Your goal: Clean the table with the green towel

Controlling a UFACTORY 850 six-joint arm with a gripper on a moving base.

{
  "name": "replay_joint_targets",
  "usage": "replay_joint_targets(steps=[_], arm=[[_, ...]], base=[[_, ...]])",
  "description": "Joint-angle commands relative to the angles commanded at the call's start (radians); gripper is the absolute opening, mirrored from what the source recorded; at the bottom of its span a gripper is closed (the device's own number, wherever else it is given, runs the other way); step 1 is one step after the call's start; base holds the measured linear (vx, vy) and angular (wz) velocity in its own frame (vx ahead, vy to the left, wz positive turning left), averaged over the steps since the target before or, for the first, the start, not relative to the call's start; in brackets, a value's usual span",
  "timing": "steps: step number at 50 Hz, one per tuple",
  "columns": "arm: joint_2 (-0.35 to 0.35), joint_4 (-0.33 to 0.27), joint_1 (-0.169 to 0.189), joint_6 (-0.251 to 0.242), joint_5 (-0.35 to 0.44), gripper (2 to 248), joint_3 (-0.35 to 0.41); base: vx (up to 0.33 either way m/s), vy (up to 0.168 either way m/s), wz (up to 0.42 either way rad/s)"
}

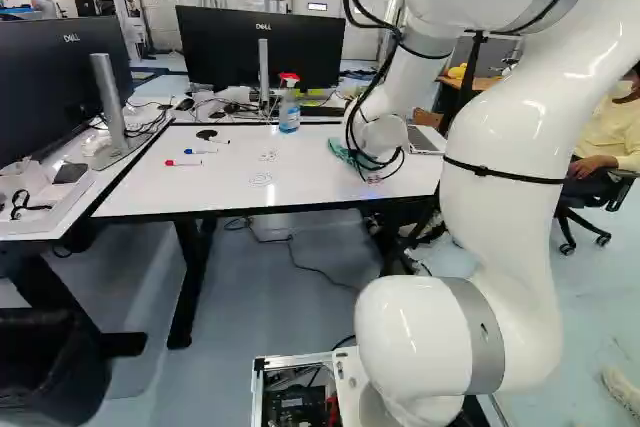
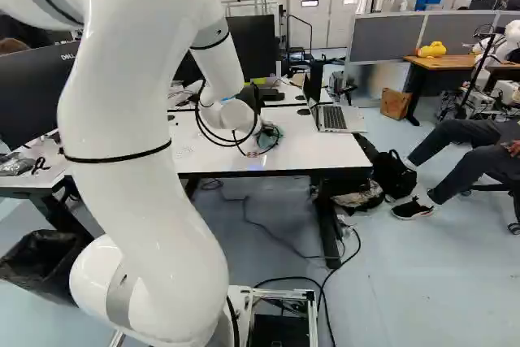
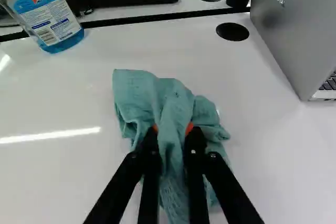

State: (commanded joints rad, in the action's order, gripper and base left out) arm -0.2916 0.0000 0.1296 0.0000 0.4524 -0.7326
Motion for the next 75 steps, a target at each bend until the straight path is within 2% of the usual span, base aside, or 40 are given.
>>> replay_joint_targets(steps=[12, 40, 57, 75], arm=[[0.003, 0.000, 0.000, 0.000, 0.000, 51, 0.001], [0.059, 0.000, -0.006, 0.000, 0.000, 51, -0.003], [0.071, 0.000, -0.051, 0.000, 0.000, 51, -0.034], [0.113, 0.000, -0.105, 0.000, 0.000, 51, -0.032]], base=[[0.000, 0.000, 0.000], [0.000, 0.000, 0.000], [0.000, 0.000, 0.000], [0.000, 0.000, 0.000]])
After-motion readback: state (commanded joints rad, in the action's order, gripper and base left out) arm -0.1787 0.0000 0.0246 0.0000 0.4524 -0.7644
